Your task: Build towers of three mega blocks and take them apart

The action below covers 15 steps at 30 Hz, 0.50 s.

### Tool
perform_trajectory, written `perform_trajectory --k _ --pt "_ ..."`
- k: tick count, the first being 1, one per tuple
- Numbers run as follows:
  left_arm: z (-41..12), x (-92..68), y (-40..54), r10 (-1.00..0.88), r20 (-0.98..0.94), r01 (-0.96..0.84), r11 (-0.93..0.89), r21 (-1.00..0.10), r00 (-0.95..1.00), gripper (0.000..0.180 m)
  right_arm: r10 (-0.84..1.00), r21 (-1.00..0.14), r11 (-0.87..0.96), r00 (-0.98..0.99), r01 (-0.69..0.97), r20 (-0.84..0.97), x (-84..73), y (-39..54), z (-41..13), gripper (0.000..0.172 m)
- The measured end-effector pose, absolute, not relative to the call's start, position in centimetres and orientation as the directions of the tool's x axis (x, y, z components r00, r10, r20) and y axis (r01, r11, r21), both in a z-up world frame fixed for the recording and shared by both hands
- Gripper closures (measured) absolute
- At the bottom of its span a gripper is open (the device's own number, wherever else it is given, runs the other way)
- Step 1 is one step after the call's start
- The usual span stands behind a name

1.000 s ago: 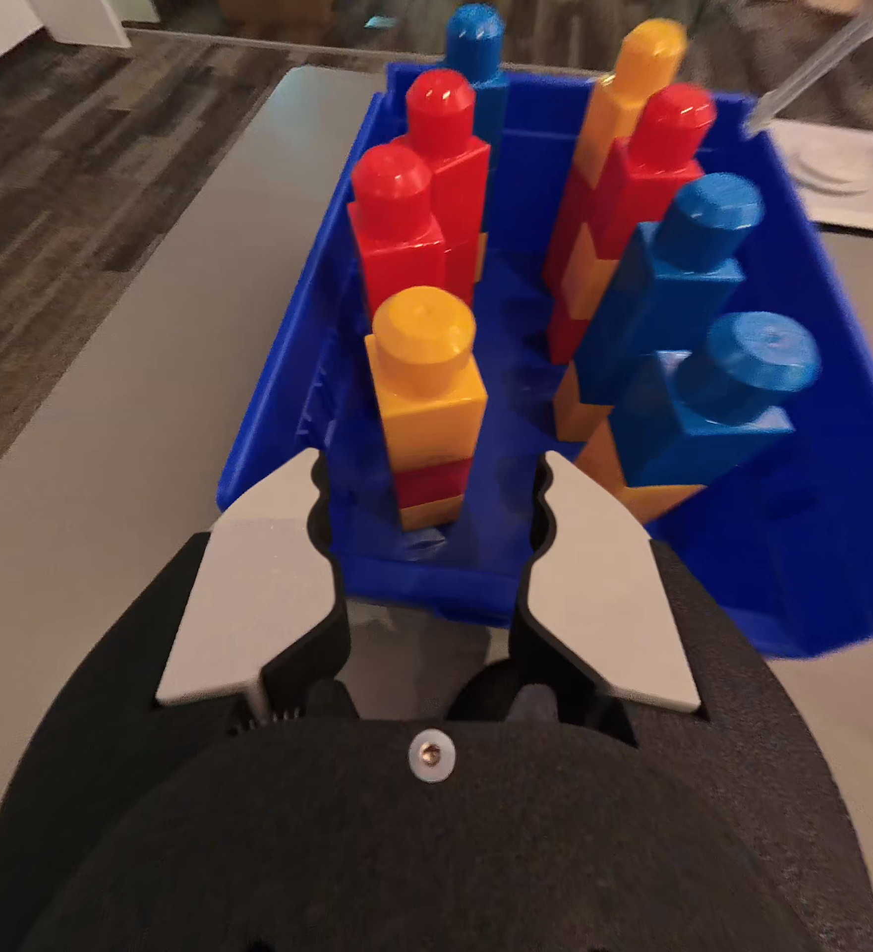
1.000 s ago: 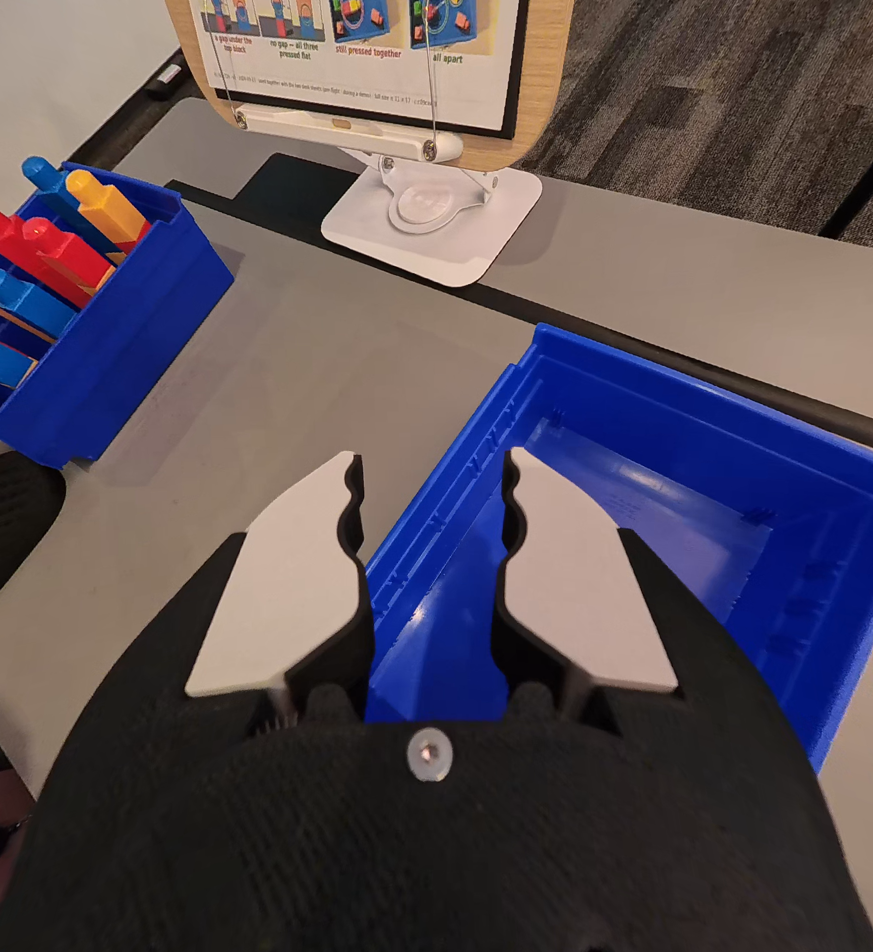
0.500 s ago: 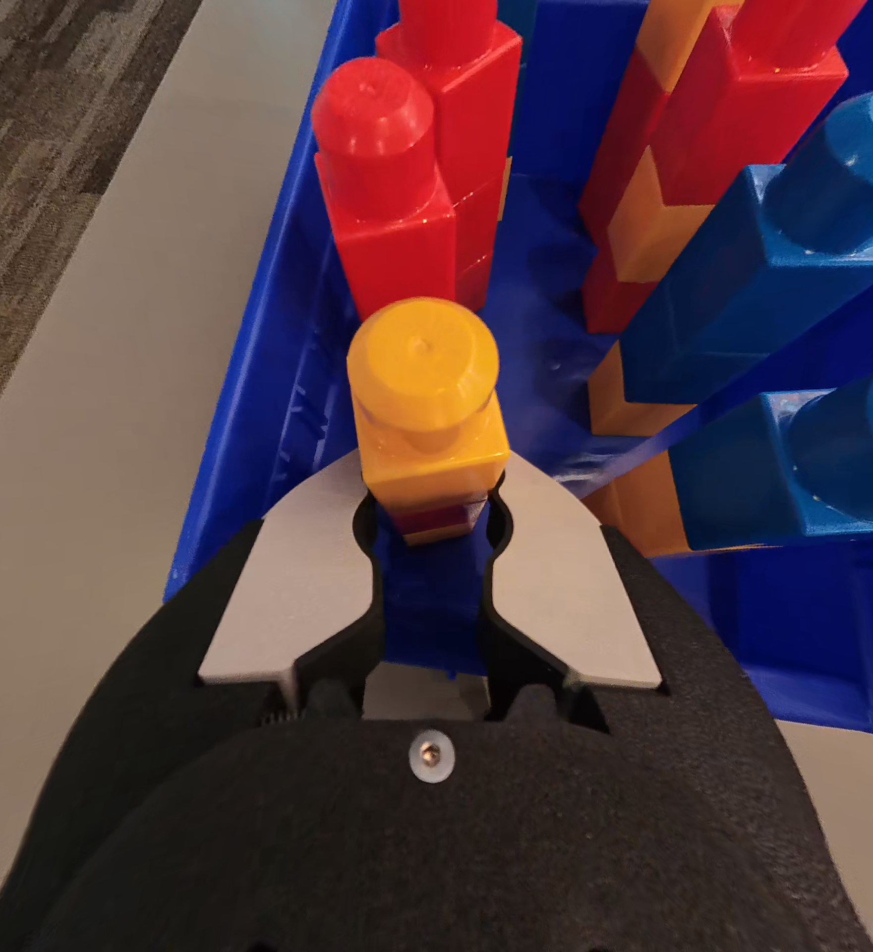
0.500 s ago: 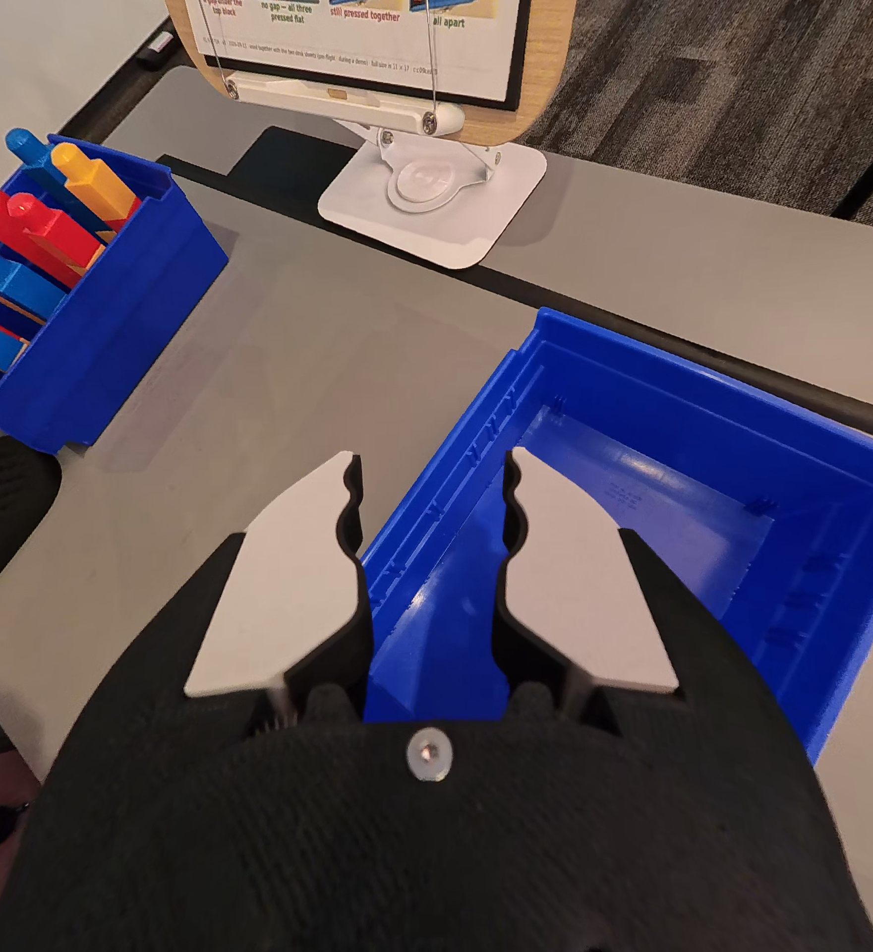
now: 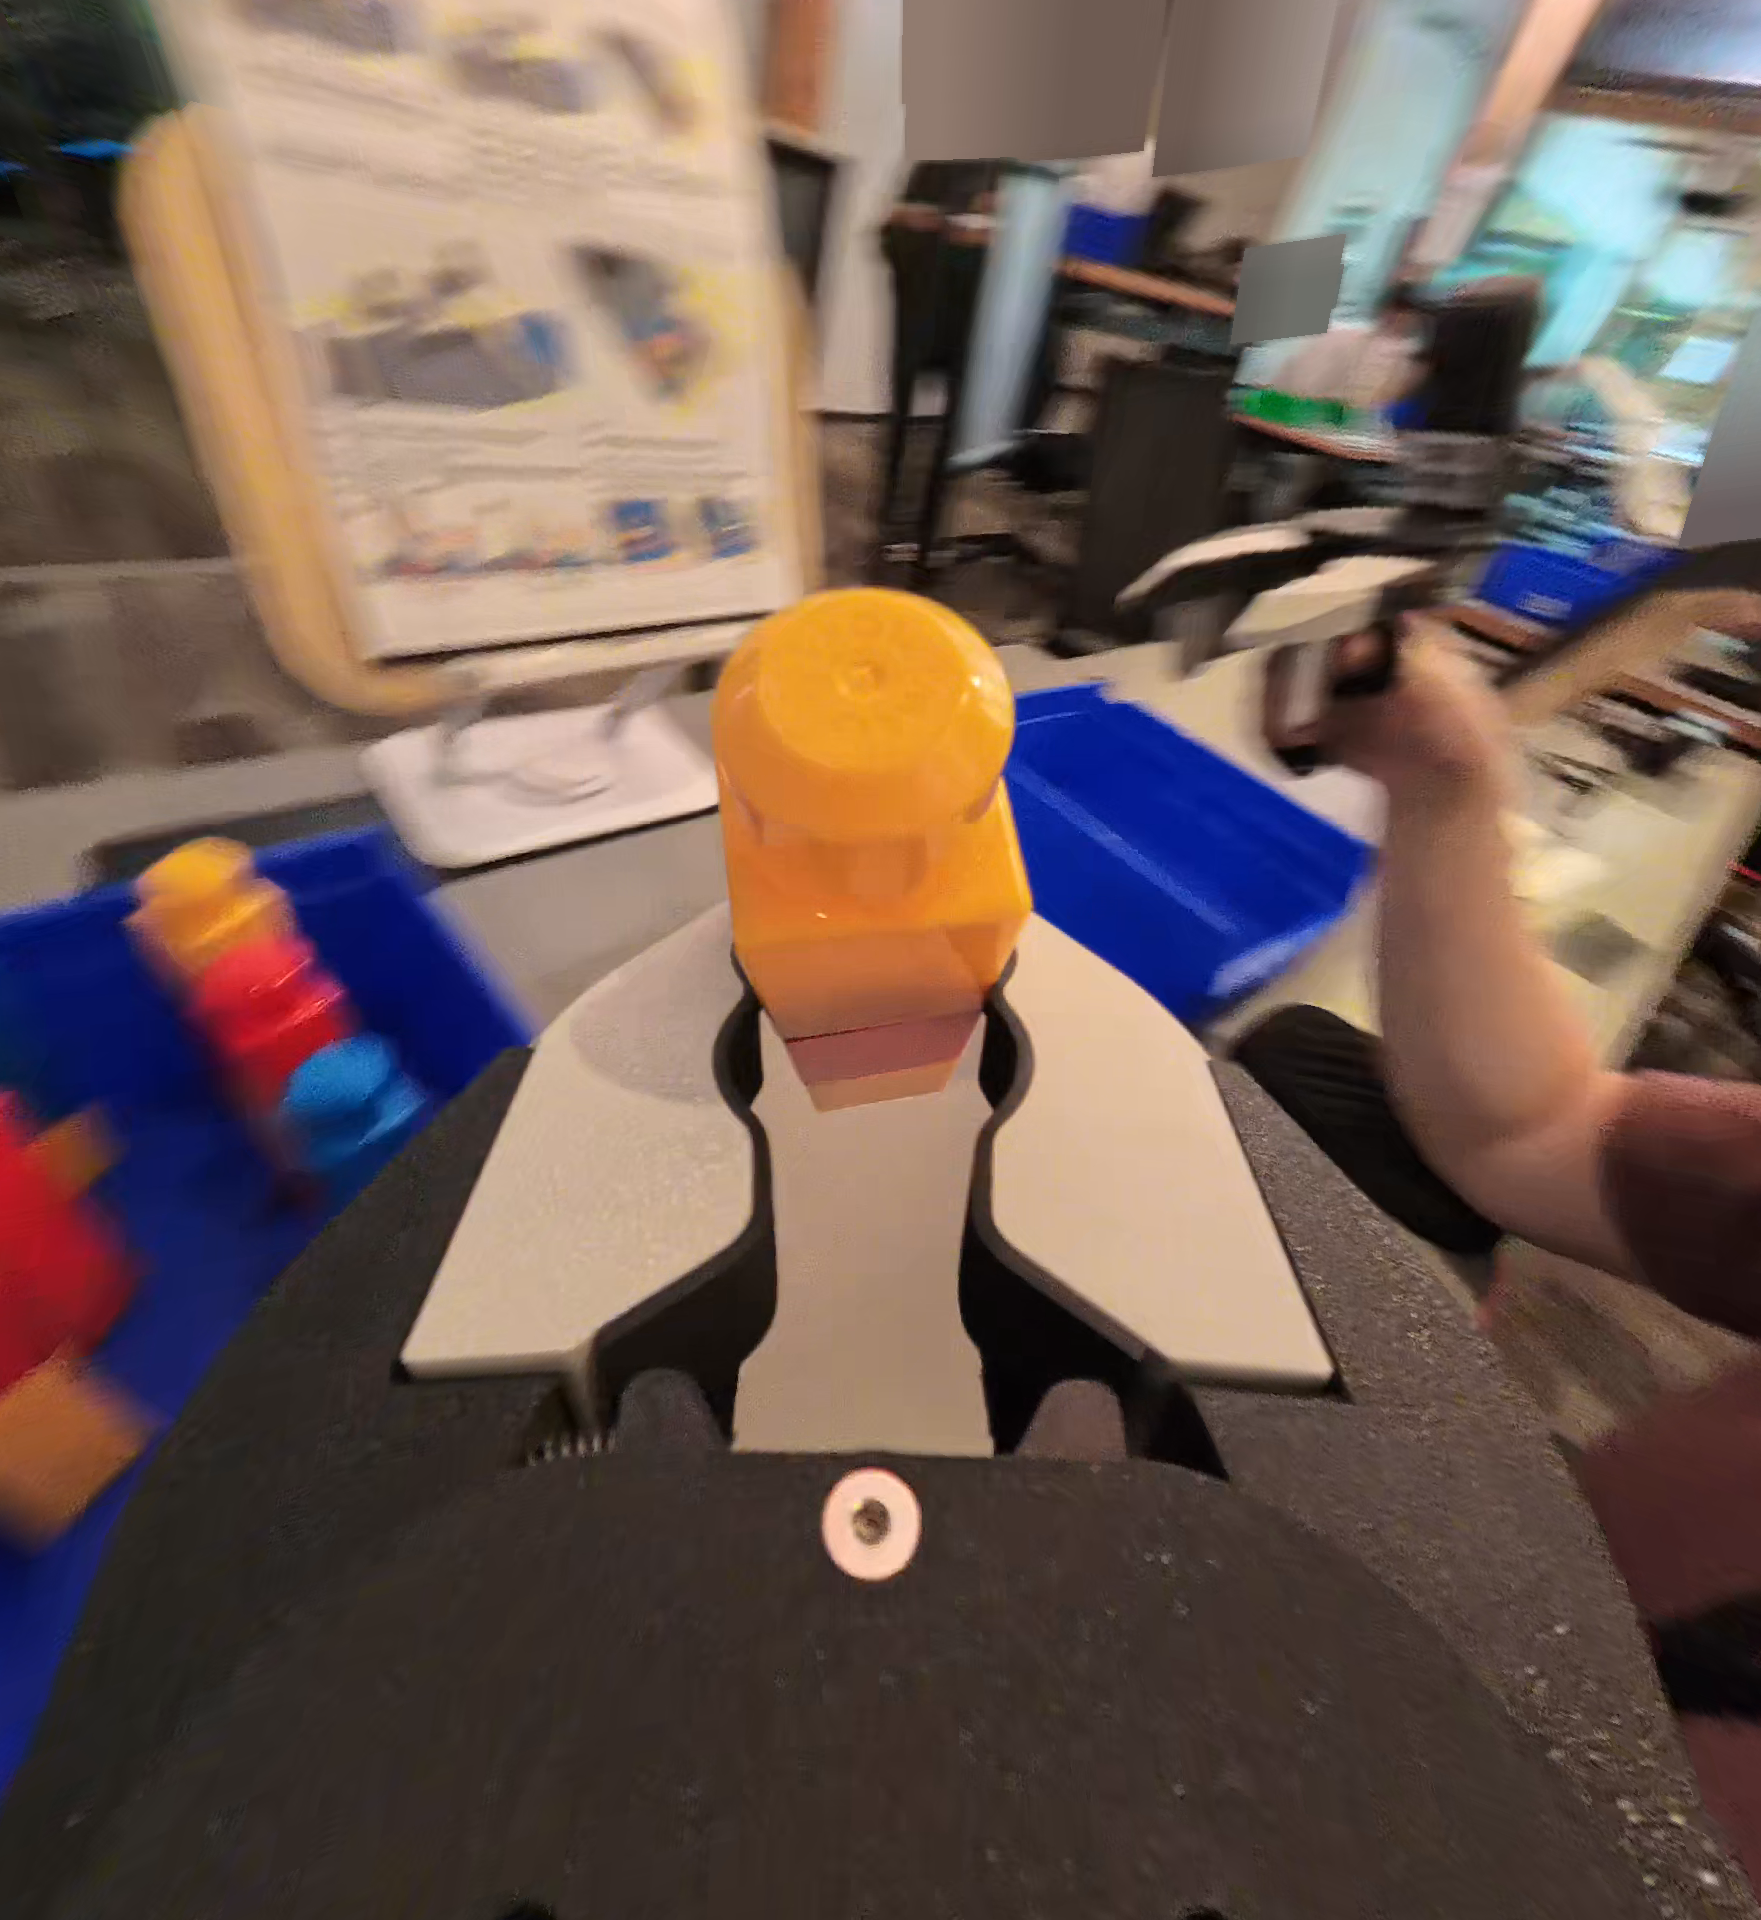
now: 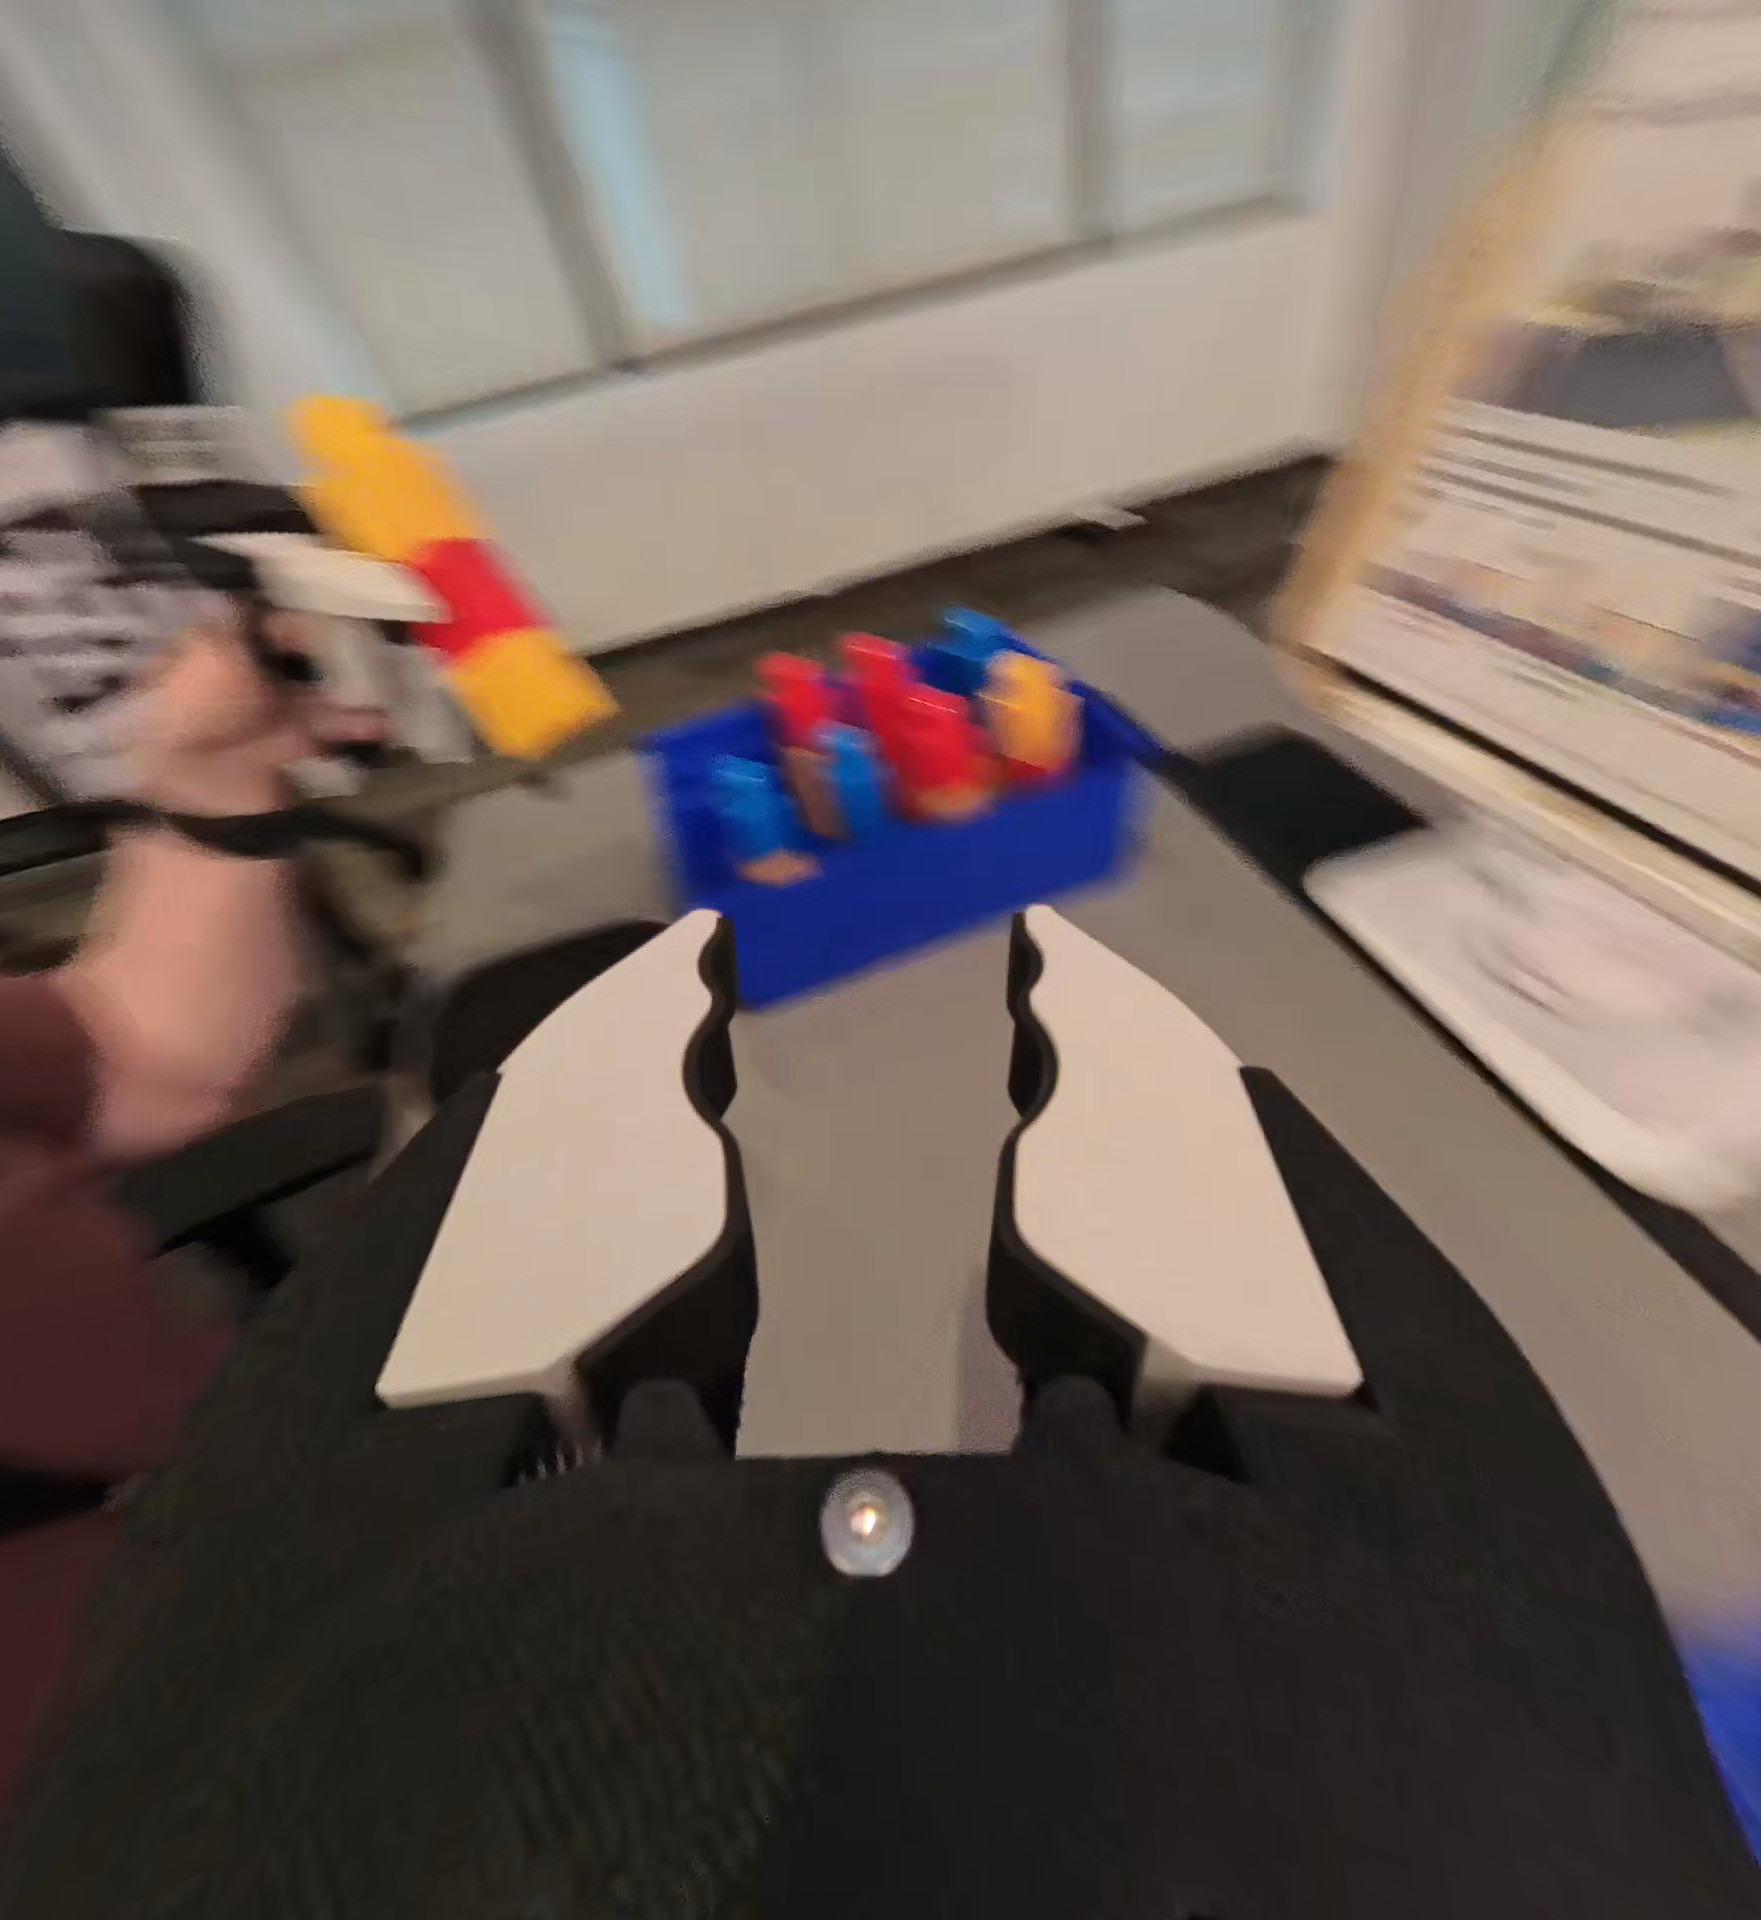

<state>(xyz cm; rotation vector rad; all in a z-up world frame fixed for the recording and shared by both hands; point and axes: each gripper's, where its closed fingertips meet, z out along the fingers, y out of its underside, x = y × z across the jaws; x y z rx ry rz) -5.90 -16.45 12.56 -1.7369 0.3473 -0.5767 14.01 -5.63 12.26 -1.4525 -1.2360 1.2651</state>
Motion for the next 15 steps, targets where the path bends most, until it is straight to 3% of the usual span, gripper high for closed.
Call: perform_trajectory --k 2,4,8,10,12,15 --pt "14.2 -1.5 -16.4 -0.67 0.154 0.02 -0.203 -0.979 0.727 0.142 0.946 -0.983 -0.158 -0.27 0.094 -0.178 10.8 -11.0 13.3 0.12" --pt "14.9 2.2 -16.0 -0.774 0.154 -0.008 -0.201 -0.98 0.614 0.142 0.906 -0.985 -0.158 -0.386 0.072 -0.174 8.7 -13.9 13.1 0.116" --pt "15.6 6.6 -14.3 -0.863 0.134 -0.042 -0.176 -0.983 0.487 0.142 0.894 -0.985 -0.165 -0.413 0.053 -0.172 7.2 -14.9 12.5 0.108" --pt "15.7 8.0 -13.5 -0.889 0.132 -0.049 -0.17 -0.984 0.438 0.142 0.896 -0.98 -0.196 -0.402 0.027 -0.191 7.5 -14.4 13.0 0.112" --pt "16.0 9.0 -13.0 -0.912 0.162 -0.034 -0.189 -0.981 0.378 0.143 0.911 -0.984 -0.173 -0.374 0.042 -0.176 8.0 -13.5 12.6 0.134" --pt "15.9 9.9 -11.8 -0.925 0.175 -0.03 -0.197 -0.98 0.337 0.143 0.922 -0.986 -0.143 -0.352 0.083 -0.163 8.4 -12.6 11.9 0.136"
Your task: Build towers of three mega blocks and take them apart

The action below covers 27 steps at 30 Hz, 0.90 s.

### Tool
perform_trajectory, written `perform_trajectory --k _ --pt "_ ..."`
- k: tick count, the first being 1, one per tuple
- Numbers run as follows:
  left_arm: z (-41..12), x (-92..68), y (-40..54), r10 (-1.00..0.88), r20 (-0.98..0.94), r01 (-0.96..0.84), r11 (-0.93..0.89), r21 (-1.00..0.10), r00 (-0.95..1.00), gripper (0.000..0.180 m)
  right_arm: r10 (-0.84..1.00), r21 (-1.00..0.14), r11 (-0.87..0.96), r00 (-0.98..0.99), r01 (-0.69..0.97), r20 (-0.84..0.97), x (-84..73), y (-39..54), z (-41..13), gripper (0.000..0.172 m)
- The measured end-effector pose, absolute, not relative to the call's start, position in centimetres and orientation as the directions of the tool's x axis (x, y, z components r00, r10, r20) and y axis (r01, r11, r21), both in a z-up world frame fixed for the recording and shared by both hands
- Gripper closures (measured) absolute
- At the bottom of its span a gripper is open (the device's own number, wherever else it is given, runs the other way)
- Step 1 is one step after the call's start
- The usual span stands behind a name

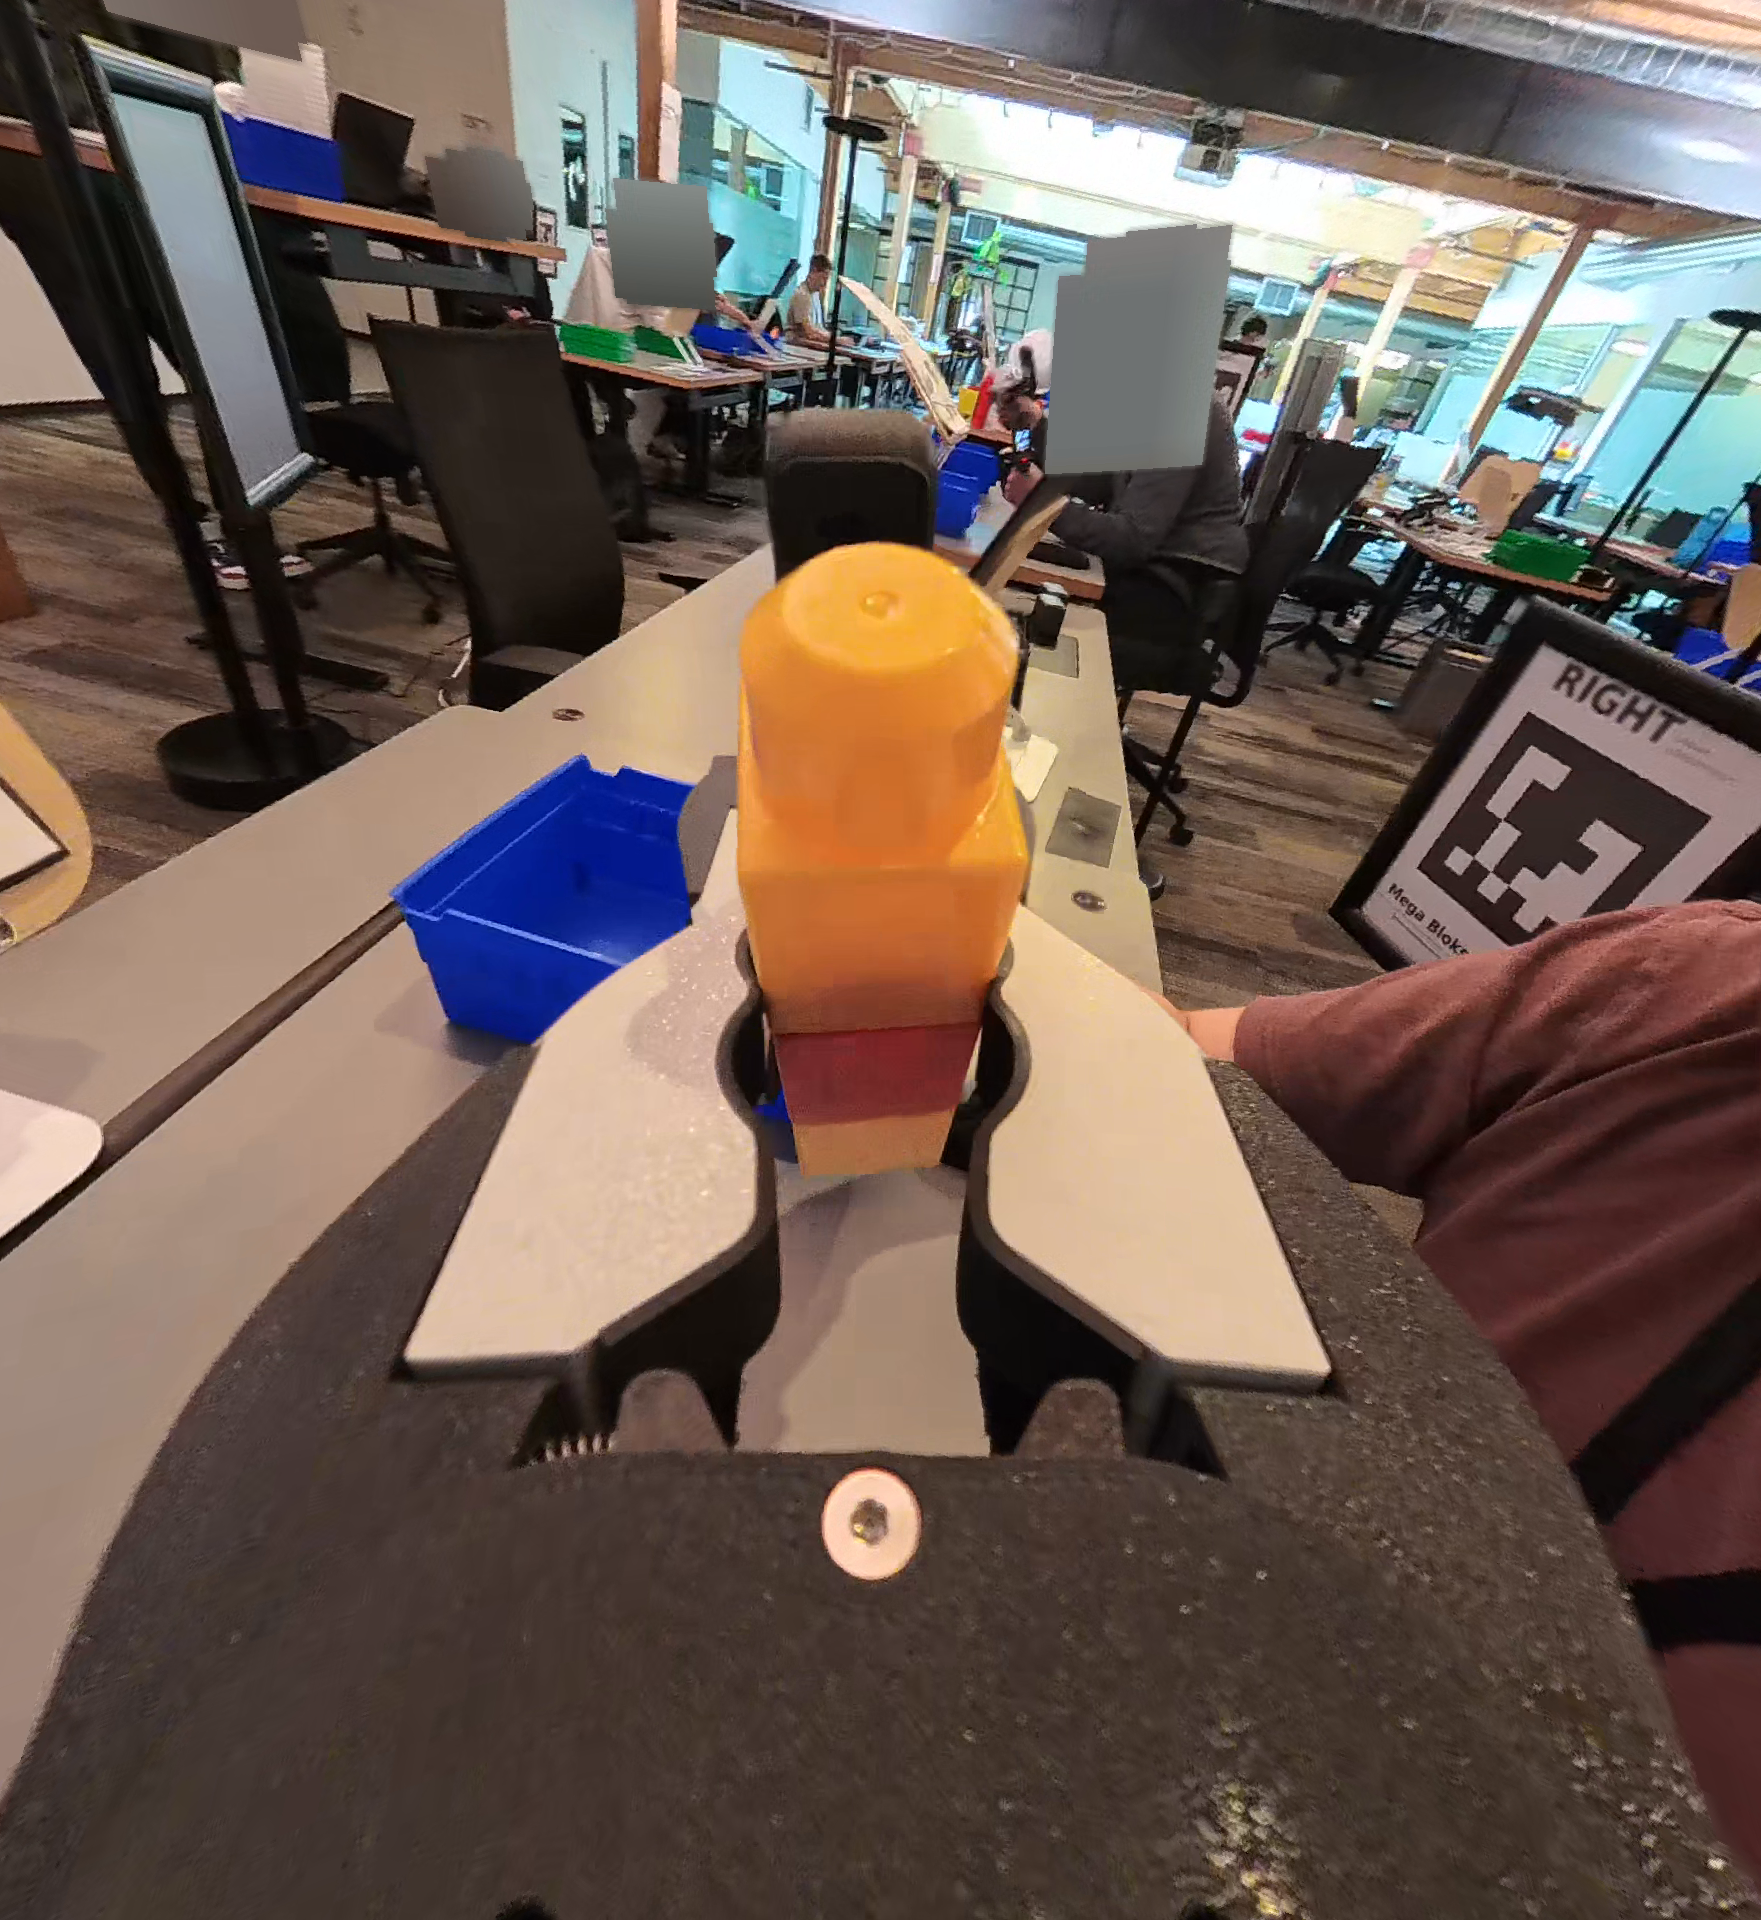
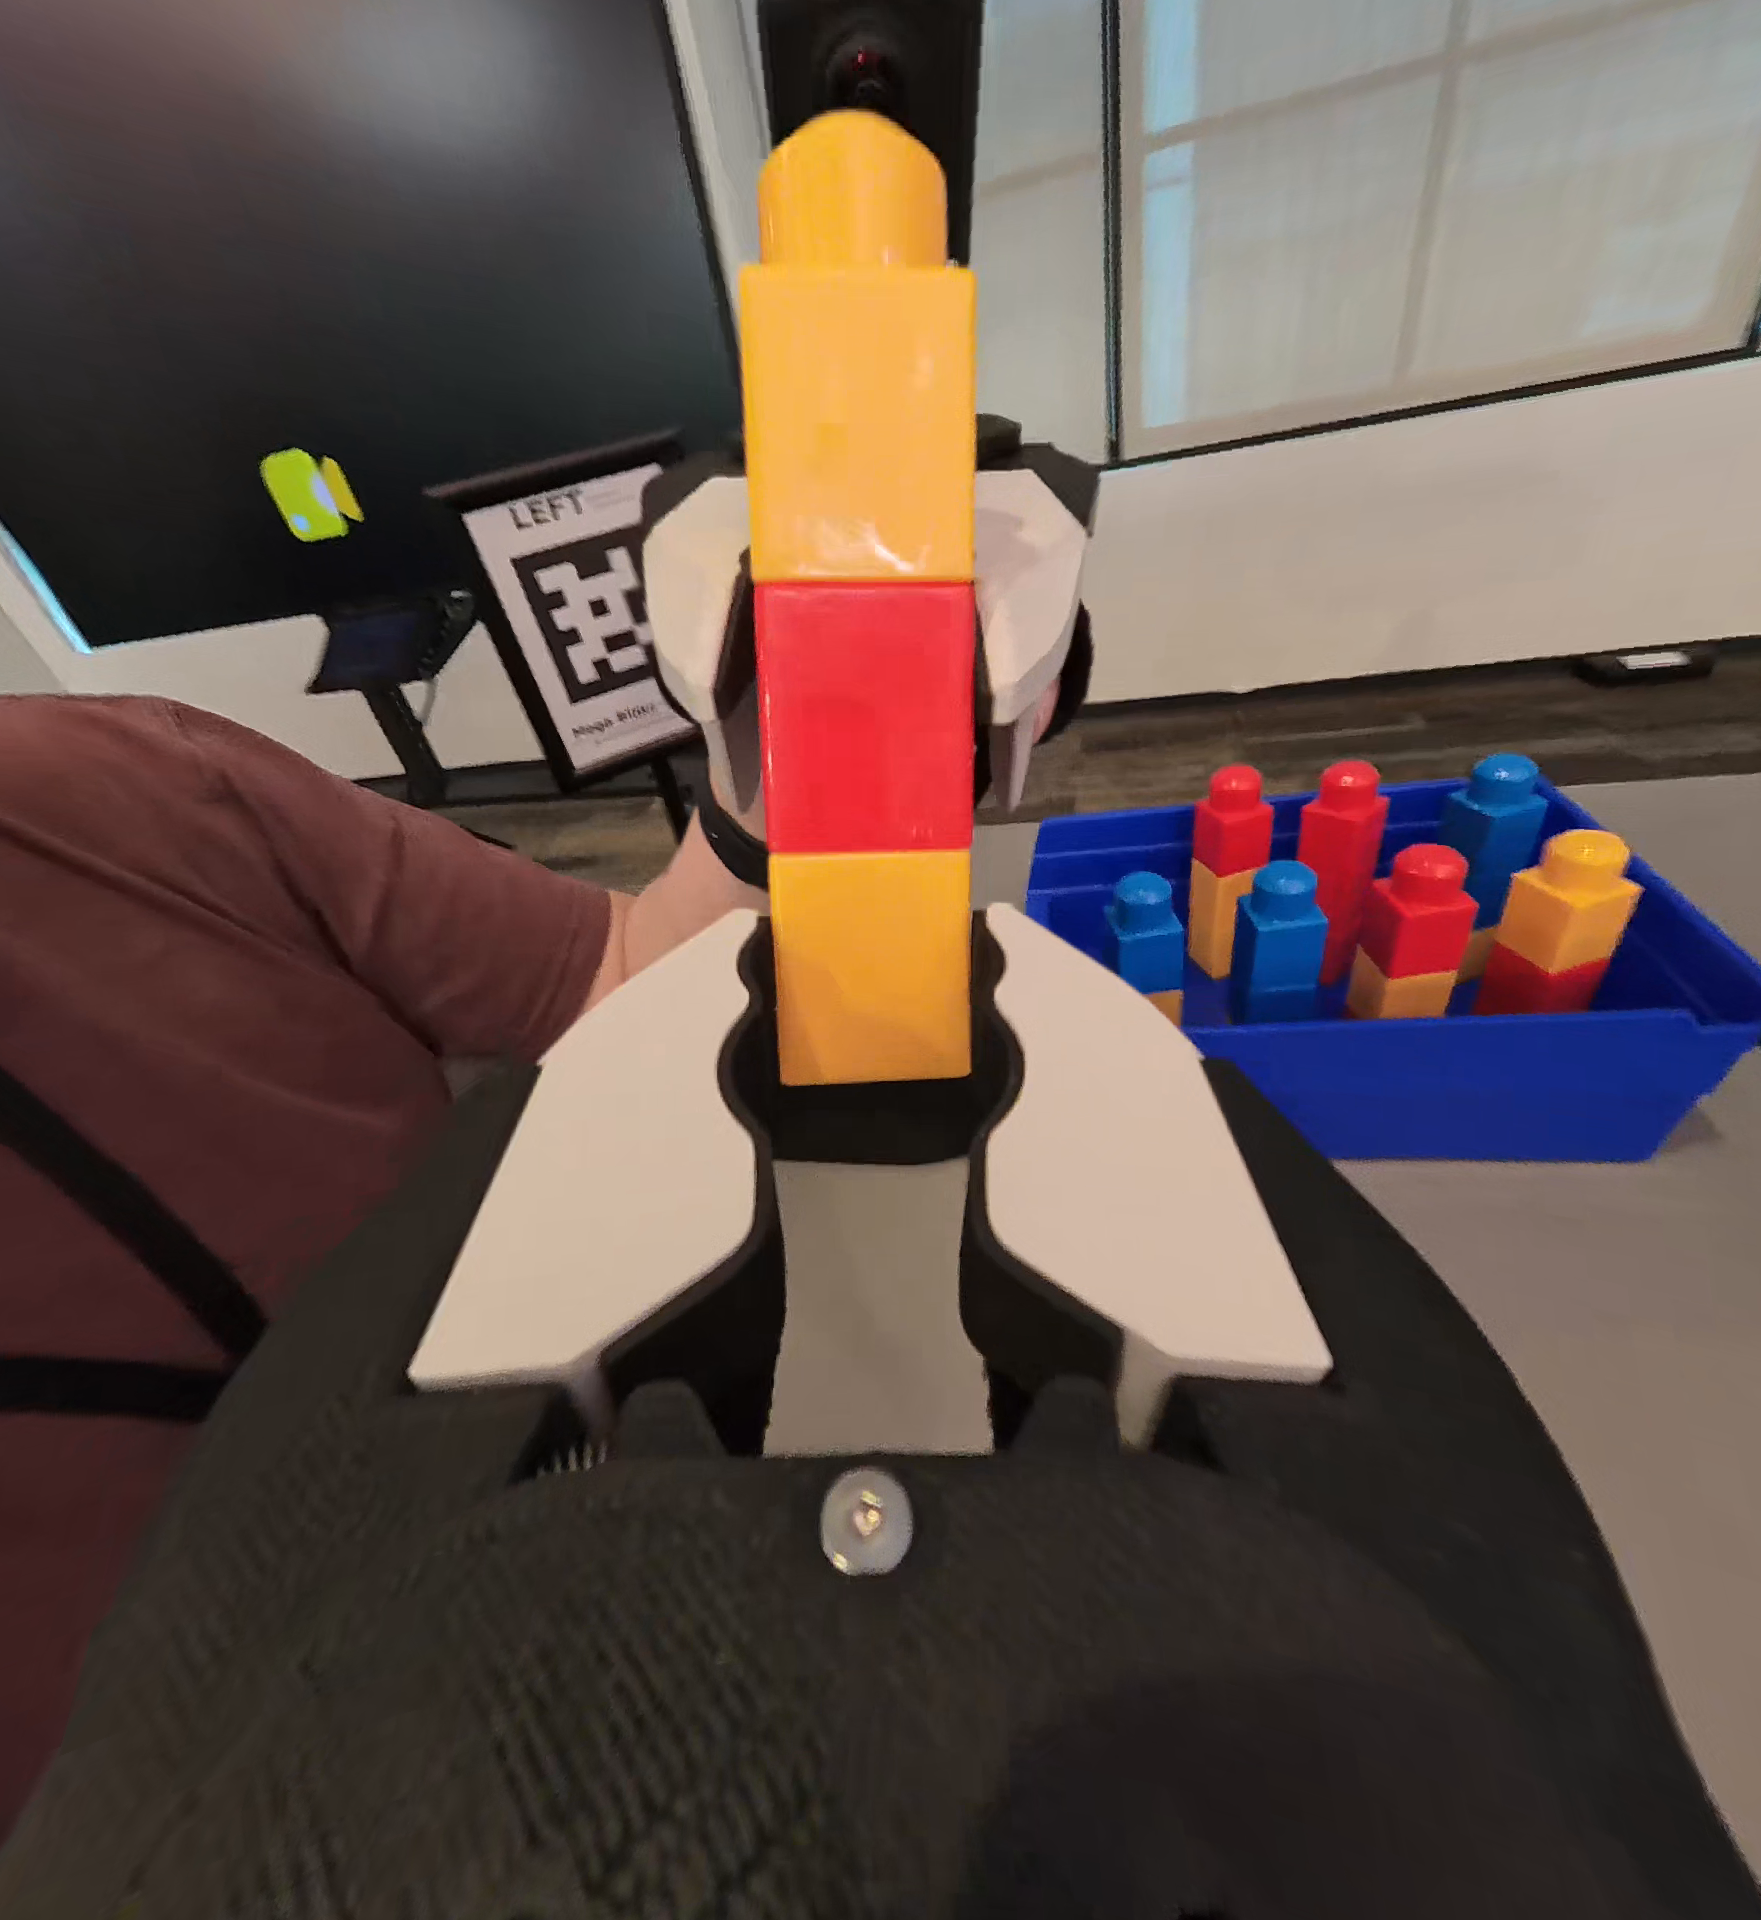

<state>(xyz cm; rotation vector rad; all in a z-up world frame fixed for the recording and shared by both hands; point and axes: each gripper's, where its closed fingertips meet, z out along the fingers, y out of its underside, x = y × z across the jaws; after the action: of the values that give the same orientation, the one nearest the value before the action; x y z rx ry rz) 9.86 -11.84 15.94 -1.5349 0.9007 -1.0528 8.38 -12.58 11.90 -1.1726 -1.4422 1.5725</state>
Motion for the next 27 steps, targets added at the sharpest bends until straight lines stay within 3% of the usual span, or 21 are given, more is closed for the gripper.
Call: perform_trajectory --k 2,6,9,20,25,27 --pt "16.0 9.9 -10.8 -0.923 0.199 -0.001 -0.211 -0.977 0.329 0.143 0.947 -0.989 -0.129 -0.287 0.069 -0.144 8.5 -11.4 12.0 0.136" --pt "14.1 10.1 -8.7 -0.907 0.218 -0.039 -0.248 -0.968 0.359 0.122 0.974 -0.994 -0.104 -0.2 0.043 -0.11 9.3 -9.4 12.4 0.136" --pt "13.3 10.6 -8.1 -0.922 0.21 0.002 -0.222 -0.975 0.326 0.138 0.985 -0.993 -0.057 -0.153 0.105 -0.073 9.4 -8.6 11.4 0.136" --pt "11.9 10.4 -7.9 -0.936 0.175 -0.052 -0.2 -0.978 0.306 0.14 0.973 -0.965 -0.109 -0.171 0.24 -0.152 8.6 -8.7 8.8 0.135" --pt "12.4 10.5 -8.3 -0.938 0.192 -0.019 -0.206 -0.978 0.288 0.14 0.971 -0.938 -0.12 -0.156 0.325 -0.179 8.7 -9.3 8.0 0.135" --pt "14.2 9.0 -7.7 -0.925 0.197 0.083 -0.18 -0.98 0.324 0.14 0.98 -0.915 -0.101 -0.119 0.39 -0.159 9.2 -8.7 6.9 0.135"
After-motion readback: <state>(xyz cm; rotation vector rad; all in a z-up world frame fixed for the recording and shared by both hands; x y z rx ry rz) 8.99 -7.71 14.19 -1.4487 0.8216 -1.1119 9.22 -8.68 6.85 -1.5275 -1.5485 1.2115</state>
